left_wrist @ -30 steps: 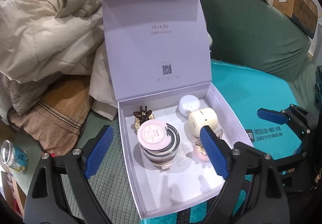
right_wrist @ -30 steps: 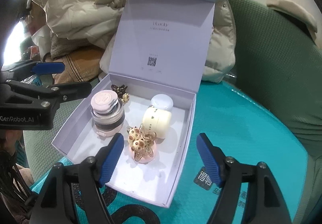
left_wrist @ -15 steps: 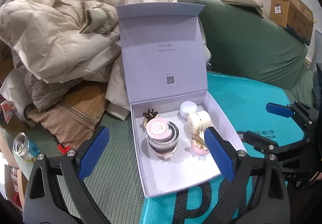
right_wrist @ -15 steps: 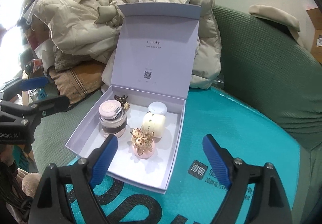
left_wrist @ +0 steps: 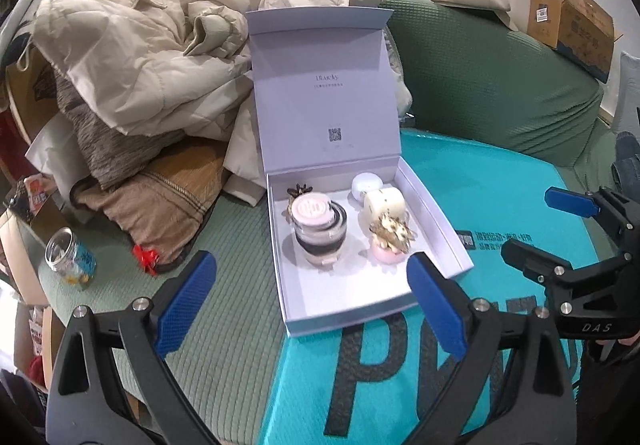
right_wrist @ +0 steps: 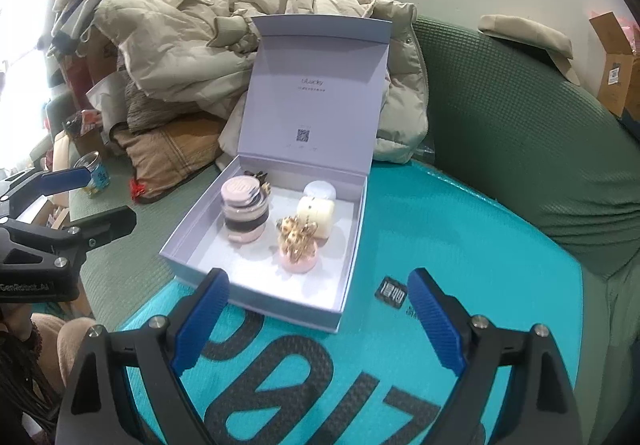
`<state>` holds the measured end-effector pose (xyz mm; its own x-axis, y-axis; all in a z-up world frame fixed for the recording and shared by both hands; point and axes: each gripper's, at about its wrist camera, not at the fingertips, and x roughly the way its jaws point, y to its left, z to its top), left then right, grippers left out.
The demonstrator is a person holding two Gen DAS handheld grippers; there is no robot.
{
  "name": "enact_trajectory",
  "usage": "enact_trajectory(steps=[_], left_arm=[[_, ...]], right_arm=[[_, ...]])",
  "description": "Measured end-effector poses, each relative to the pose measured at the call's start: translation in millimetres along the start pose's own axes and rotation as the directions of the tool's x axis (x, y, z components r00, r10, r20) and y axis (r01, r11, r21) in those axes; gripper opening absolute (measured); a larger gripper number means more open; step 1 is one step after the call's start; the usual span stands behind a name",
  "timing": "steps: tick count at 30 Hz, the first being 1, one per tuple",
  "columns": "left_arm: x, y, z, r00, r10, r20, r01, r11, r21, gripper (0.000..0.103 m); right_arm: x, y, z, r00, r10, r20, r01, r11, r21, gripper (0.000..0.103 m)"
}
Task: Organize objects
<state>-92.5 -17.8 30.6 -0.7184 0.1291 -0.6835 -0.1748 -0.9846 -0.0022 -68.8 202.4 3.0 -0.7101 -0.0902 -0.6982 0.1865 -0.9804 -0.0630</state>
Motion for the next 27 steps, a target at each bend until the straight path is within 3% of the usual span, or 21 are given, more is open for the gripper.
enact_trajectory(steps=[27], left_arm=[[-63.1, -24.1, -78.8, 0.998, 0.05, -0.036, -0.051, 0.999, -0.018, 0.096]], right_arm=[[-52.2, 19.0, -67.5, 0.997, 0.006, -0.077, -0.004, 1.0, 0.023, 0.092]])
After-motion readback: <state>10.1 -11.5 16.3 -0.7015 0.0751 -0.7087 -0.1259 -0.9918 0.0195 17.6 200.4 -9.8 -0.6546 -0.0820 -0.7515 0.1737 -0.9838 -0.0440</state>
